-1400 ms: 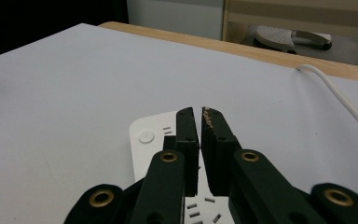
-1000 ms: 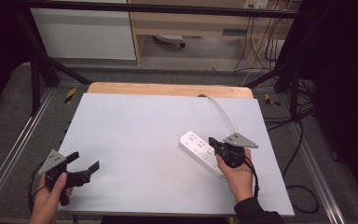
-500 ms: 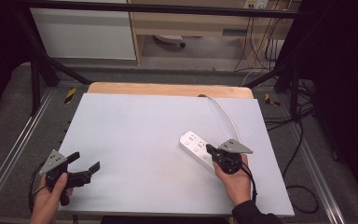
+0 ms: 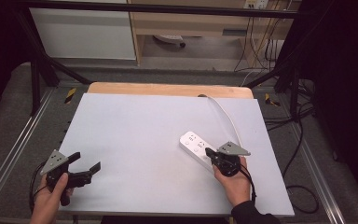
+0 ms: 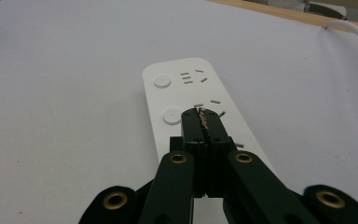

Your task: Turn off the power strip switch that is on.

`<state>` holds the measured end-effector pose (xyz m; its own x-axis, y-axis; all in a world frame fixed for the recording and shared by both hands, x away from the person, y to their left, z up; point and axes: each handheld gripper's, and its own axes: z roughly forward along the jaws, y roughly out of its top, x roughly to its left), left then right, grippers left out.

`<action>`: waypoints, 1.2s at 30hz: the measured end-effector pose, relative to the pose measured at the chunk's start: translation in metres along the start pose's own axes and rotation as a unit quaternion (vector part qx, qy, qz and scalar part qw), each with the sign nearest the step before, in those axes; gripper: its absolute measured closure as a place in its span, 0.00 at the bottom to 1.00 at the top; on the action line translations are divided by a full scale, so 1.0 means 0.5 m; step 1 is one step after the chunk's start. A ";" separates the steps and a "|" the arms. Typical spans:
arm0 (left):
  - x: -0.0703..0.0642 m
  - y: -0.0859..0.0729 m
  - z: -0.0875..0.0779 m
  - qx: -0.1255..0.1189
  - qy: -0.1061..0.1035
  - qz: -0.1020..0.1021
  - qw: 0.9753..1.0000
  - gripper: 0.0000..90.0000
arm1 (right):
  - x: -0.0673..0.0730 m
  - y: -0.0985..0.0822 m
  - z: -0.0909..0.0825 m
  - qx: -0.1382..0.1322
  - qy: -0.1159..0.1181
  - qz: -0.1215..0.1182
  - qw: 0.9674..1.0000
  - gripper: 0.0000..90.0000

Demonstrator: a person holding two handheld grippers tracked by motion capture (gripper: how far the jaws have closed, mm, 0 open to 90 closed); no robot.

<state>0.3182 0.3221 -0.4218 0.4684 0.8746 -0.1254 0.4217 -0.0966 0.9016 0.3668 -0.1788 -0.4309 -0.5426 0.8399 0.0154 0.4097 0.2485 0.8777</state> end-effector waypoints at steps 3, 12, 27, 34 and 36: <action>-0.001 0.000 0.002 0.002 0.000 0.000 1.000 0.06 | -0.001 -0.001 0.001 0.004 -0.001 0.002 1.000 1.00; -0.001 0.000 0.001 0.002 -0.001 0.002 1.000 0.06 | -0.002 -0.003 0.005 0.017 0.001 0.009 1.000 1.00; -0.004 -0.001 0.004 0.005 -0.004 0.006 1.000 0.06 | 0.000 -0.006 0.011 0.026 0.004 0.008 1.000 1.00; -0.005 -0.001 0.005 0.006 -0.006 0.007 1.000 0.06 | 0.001 -0.007 0.013 0.028 0.004 0.010 1.000 1.00; -0.006 -0.001 0.005 0.007 -0.007 0.008 1.000 0.06 | 0.001 -0.006 0.013 0.028 0.005 0.010 1.000 1.00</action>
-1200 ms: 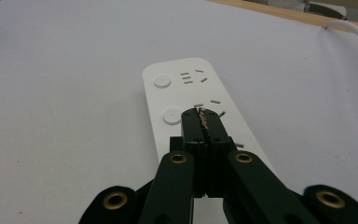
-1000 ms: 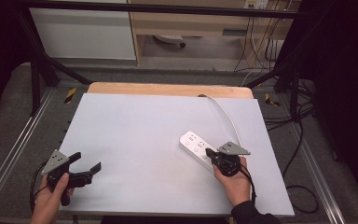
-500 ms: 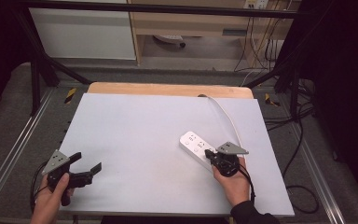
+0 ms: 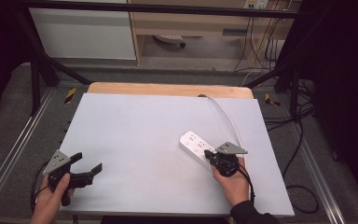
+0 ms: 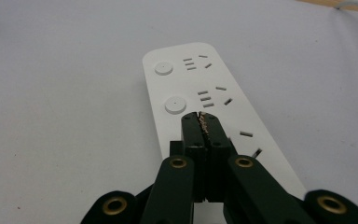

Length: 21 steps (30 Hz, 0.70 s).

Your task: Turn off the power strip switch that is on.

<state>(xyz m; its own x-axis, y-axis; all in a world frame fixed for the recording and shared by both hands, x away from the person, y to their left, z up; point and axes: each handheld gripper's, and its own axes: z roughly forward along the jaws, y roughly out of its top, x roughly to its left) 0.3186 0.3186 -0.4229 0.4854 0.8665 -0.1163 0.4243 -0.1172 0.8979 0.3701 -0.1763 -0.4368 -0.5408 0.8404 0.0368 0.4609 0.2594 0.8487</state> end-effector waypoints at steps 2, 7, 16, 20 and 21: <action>0.000 0.000 0.000 0.001 -0.001 0.001 1.000 0.06 | 0.000 0.000 0.000 0.000 0.000 0.001 1.000 1.00; -0.001 0.000 0.001 0.003 -0.001 0.001 1.000 0.06 | 0.001 0.000 0.002 0.004 0.002 0.000 1.000 1.00; -0.001 0.000 0.001 0.003 -0.001 0.001 1.000 0.06 | 0.002 -0.001 0.004 0.006 0.001 -0.001 1.000 1.00; -0.001 0.000 0.001 0.003 0.000 0.001 1.000 0.06 | 0.003 0.000 0.004 0.006 0.000 -0.002 1.000 1.00; -0.001 0.000 0.001 0.003 0.000 0.000 1.000 0.06 | 0.002 0.000 0.004 0.006 0.000 -0.002 1.000 1.00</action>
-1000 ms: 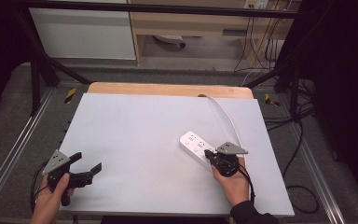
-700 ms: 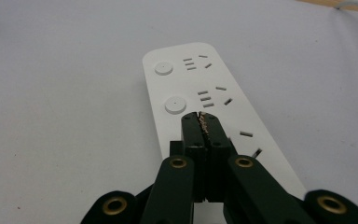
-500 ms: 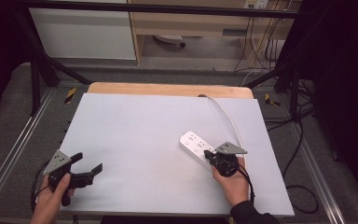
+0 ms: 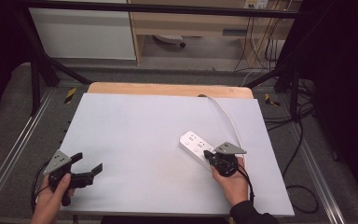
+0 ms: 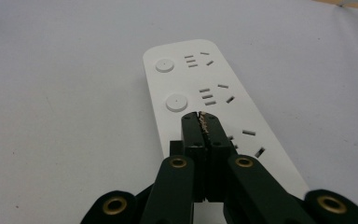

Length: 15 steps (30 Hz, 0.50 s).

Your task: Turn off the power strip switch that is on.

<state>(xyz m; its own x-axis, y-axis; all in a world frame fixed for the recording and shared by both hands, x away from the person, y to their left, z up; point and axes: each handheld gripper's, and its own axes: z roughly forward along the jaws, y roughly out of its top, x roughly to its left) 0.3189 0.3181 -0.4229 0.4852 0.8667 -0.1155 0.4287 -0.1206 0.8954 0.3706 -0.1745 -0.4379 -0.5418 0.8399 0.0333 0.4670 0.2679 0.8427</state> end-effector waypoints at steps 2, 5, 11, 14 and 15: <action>0.000 0.000 0.000 0.000 0.000 -0.001 1.000 0.06 | -0.001 0.000 0.000 0.000 -0.001 0.000 1.000 1.00; 0.000 0.000 0.000 -0.002 -0.001 0.001 1.000 0.06 | -0.001 0.000 0.001 0.001 -0.001 0.001 1.000 1.00; -0.002 0.001 0.001 0.000 -0.002 0.003 1.000 0.06 | 0.000 -0.003 0.004 0.000 0.001 0.005 1.000 1.00; -0.002 0.001 0.001 0.000 -0.002 0.004 1.000 0.06 | -0.002 -0.007 0.006 -0.004 0.003 0.012 1.000 1.00; -0.002 0.001 0.001 0.000 -0.001 0.004 1.000 0.06 | -0.002 -0.007 0.006 -0.004 0.003 0.012 1.000 1.00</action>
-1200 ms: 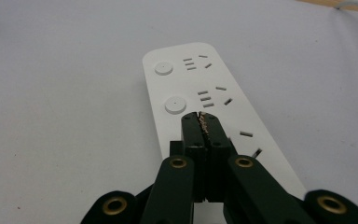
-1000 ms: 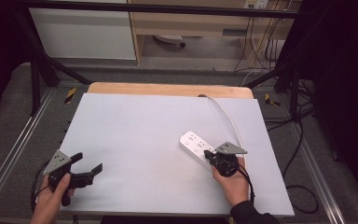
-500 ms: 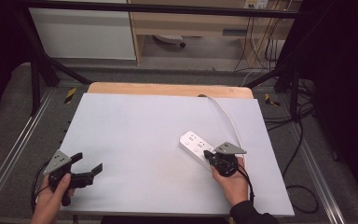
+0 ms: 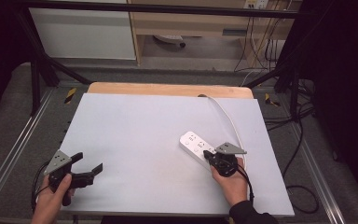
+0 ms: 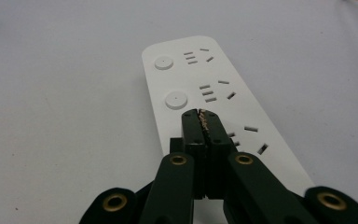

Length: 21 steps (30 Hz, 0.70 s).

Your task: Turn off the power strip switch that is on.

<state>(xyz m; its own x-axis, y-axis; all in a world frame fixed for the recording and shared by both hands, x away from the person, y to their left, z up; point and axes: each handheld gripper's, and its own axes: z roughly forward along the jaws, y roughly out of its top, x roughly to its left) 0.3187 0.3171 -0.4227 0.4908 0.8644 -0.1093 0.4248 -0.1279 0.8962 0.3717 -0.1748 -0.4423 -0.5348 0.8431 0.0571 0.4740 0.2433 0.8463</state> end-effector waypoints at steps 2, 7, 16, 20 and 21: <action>0.000 0.000 0.001 0.000 0.000 0.000 1.000 0.06 | 0.001 -0.002 0.002 0.000 -0.001 -0.005 1.000 1.00; -0.002 0.000 0.001 0.000 0.000 0.002 1.000 0.06 | 0.004 -0.003 0.004 0.001 -0.003 -0.011 1.000 1.00; -0.001 0.000 0.000 0.000 0.002 0.003 1.000 0.06 | 0.006 -0.001 0.004 0.006 -0.005 -0.014 1.000 1.00; -0.002 0.000 0.001 0.001 0.001 0.006 1.000 0.06 | 0.005 -0.001 0.004 0.006 -0.004 -0.014 1.000 1.00; -0.003 0.000 0.001 0.001 0.001 0.006 1.000 0.06 | 0.005 -0.001 0.004 0.006 -0.004 -0.014 1.000 1.00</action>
<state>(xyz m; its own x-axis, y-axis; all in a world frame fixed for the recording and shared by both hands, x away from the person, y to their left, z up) 0.3186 0.3157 -0.4229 0.4943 0.8637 -0.0982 0.4212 -0.1391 0.8963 0.3717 -0.1717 -0.4436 -0.5423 0.8397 0.0295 0.4674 0.2723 0.8411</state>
